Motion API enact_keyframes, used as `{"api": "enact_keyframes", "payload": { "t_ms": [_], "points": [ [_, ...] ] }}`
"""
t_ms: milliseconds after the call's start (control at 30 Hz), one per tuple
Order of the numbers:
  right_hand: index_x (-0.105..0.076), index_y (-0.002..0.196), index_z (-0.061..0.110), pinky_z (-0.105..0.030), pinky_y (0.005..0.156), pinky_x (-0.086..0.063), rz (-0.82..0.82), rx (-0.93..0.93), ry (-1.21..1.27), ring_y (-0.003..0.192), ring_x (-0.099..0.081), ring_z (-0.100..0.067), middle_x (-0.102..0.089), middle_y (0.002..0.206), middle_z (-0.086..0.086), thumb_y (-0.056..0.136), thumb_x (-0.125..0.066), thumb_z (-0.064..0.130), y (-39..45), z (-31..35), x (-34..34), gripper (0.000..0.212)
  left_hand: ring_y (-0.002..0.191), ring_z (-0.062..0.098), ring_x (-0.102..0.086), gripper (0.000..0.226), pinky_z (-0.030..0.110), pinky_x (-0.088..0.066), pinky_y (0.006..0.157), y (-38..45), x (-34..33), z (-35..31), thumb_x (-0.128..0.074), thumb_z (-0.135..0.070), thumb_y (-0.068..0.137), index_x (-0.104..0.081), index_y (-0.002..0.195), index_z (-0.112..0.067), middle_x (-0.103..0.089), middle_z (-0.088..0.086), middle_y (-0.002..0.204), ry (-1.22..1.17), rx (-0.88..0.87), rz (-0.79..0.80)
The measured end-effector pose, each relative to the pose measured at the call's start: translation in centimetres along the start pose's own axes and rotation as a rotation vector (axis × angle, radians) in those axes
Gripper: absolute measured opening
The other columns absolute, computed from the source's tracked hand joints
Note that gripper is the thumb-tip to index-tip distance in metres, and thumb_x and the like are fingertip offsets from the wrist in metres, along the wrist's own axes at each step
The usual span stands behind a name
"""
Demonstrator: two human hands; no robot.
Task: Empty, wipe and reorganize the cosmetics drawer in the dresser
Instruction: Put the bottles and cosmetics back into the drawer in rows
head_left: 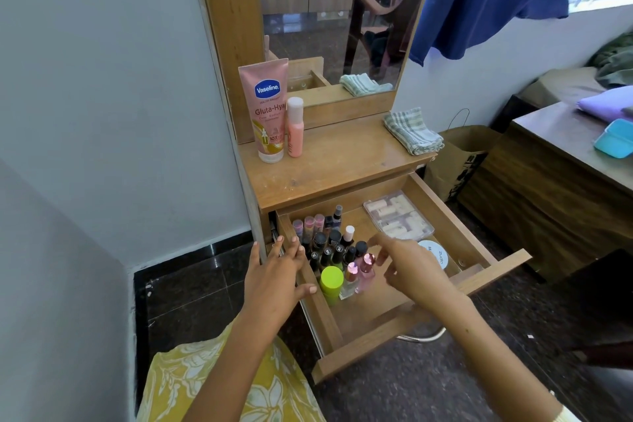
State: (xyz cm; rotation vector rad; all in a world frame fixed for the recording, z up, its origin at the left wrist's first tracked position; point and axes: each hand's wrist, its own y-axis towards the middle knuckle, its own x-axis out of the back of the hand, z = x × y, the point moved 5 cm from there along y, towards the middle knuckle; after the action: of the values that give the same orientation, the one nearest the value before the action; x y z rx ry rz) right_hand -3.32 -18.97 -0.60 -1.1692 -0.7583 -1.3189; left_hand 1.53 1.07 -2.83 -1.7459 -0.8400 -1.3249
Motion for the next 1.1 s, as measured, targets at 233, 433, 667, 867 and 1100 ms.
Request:
{"api": "enact_keyframes", "payload": {
  "t_ms": [233, 433, 667, 867, 1100],
  "points": [
    [-0.056, 0.105, 0.022, -0.033, 0.071, -0.053, -0.209, 0.052, 0.011, 0.091, -0.061, -0.016, -0.066, 0.096, 0.007, 0.085, -0.053, 0.008, 2.0, 2.9, 4.9, 0.025, 0.145, 0.014, 0.001, 0.07, 0.048, 0.009, 0.114, -0.1, 0.2, -0.1, -0.048, -0.055, 0.089, -0.022, 0.148, -0.027, -0.007, -0.009, 0.158, 0.02, 0.005, 0.005],
    [-0.035, 0.142, 0.028, -0.034, 0.079, -0.056, -0.438, 0.235, 0.25, 0.087, -0.062, -0.009, -0.06, 0.113, 0.004, 0.088, -0.064, 0.027, 8.6, 7.5, 7.6, 0.062, 0.145, 0.013, 0.005, 0.071, 0.047, 0.012, 0.113, -0.2, 0.3, -0.2, -0.045, -0.055, 0.09, -0.016, 0.149, -0.028, -0.002, -0.01, 0.158, 0.034, 0.012, 0.022],
    [-0.023, 0.148, 0.027, -0.027, 0.059, -0.046, -0.625, 0.315, 0.085, 0.078, -0.057, -0.021, -0.051, 0.117, -0.015, 0.086, -0.064, 0.027, 14.2, 11.3, 9.3, 0.074, 0.145, 0.012, 0.008, 0.073, 0.046, 0.015, 0.111, 0.1, 0.4, -0.2, -0.046, -0.056, 0.09, -0.013, 0.15, -0.029, 0.0, -0.011, 0.158, 0.034, 0.03, 0.044],
    [-0.049, 0.121, 0.012, -0.01, 0.059, -0.037, -0.684, 0.365, 0.267, 0.088, -0.062, -0.018, -0.057, 0.121, -0.006, 0.083, -0.069, 0.029, 14.3, 11.9, 9.8, 0.047, 0.145, 0.012, 0.008, 0.073, 0.046, 0.017, 0.11, 0.1, 0.5, -0.2, -0.046, -0.056, 0.09, -0.013, 0.15, -0.029, -0.001, -0.012, 0.158, 0.029, 0.031, 0.042],
    [-0.055, 0.099, 0.018, -0.022, 0.064, -0.052, -0.771, 0.375, 0.534, 0.077, -0.062, -0.008, -0.063, 0.088, 0.01, 0.084, -0.069, 0.03, 8.5, 6.9, 10.0, 0.024, 0.145, 0.012, 0.004, 0.073, 0.045, 0.016, 0.111, 0.0, 0.5, -0.2, -0.047, -0.056, 0.09, -0.016, 0.15, -0.029, -0.003, -0.012, 0.158, 0.019, 0.024, 0.019]
  ]
}}
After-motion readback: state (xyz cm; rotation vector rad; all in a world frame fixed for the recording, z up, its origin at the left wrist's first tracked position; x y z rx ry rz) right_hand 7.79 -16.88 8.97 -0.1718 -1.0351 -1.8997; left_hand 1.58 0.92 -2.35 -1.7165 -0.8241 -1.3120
